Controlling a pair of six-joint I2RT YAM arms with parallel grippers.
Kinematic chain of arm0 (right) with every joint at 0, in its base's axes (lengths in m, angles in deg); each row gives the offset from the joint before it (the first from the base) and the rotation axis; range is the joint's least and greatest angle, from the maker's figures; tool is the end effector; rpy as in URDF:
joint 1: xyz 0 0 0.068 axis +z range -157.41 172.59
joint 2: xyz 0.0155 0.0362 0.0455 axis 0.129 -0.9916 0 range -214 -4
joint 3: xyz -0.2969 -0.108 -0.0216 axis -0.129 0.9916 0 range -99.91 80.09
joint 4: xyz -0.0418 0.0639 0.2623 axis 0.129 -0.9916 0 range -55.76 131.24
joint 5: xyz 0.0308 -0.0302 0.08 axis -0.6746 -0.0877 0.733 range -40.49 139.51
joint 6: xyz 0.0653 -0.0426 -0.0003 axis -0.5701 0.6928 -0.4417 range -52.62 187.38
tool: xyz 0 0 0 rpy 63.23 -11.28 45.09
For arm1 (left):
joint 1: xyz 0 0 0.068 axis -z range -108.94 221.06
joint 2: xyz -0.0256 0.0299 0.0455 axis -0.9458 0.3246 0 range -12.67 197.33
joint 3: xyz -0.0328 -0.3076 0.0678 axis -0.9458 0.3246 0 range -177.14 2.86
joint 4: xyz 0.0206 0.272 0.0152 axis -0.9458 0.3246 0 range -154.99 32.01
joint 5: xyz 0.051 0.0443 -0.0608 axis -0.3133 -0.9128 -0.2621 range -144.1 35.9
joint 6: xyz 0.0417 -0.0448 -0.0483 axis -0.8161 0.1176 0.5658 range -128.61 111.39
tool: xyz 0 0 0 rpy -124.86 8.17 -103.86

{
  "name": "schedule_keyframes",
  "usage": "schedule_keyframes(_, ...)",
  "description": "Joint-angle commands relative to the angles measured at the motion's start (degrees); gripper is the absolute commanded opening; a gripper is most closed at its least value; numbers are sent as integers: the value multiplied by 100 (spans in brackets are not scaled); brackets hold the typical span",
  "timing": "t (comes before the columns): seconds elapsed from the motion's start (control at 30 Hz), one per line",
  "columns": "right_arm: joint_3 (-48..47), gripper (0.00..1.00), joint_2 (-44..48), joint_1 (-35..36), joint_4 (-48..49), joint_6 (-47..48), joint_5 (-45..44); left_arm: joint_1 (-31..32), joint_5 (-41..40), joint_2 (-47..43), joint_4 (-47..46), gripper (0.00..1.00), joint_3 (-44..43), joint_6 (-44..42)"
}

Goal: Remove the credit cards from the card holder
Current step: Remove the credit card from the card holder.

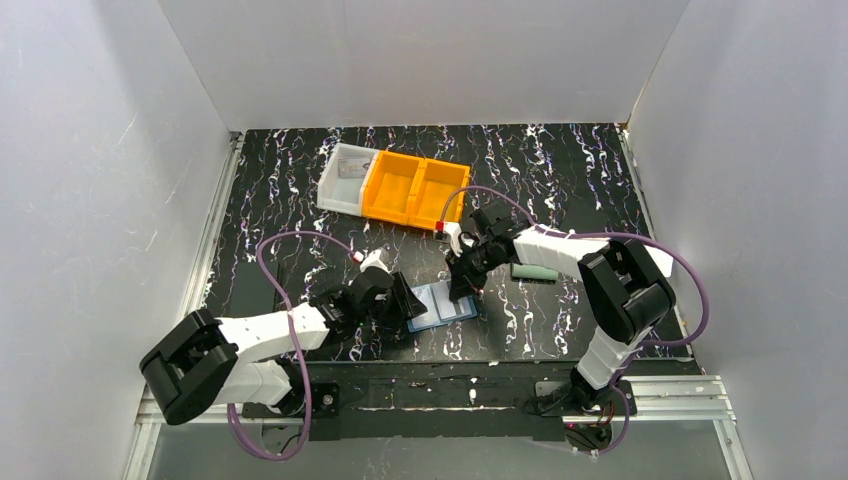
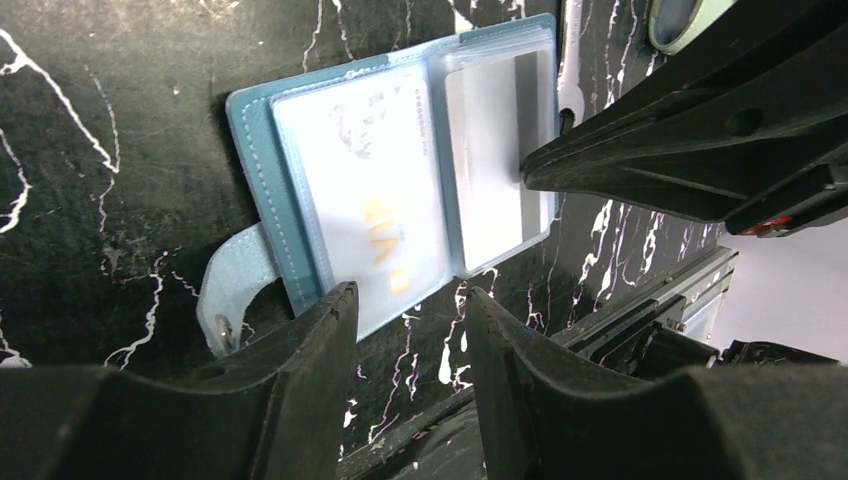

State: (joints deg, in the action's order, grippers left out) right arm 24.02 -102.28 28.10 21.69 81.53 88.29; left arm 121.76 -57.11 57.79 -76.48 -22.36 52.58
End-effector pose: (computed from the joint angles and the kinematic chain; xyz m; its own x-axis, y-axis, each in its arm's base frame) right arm 0.2649 0.2402 0.1800 -0.5255 -0.6093 -0.5938 -0.8484 0.3232 0.4193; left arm 0.1657 -0.1969 0.1861 -0.8226 -0.3764 -0.4262 0.0509 0.6978 -0.7145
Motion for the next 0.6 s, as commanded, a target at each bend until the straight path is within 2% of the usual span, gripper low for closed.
schedule_keyframes(0.0,-187,11,-85,44,-169,222,-139,-31,-224,10,31,43,143,154)
schedule_keyframes(0.3,-235,12,-2,35,-279,386,-304,-60,-332,124,531,44,-82,233)
schedule_keyframes(0.4,-255,12,-47,41,-310,395,-272,-56,-431,241,1069,44,-357,181)
schedule_keyframes(0.57,-275,12,-77,37,-346,424,-240,-58,-163,402,801,44,-400,137)
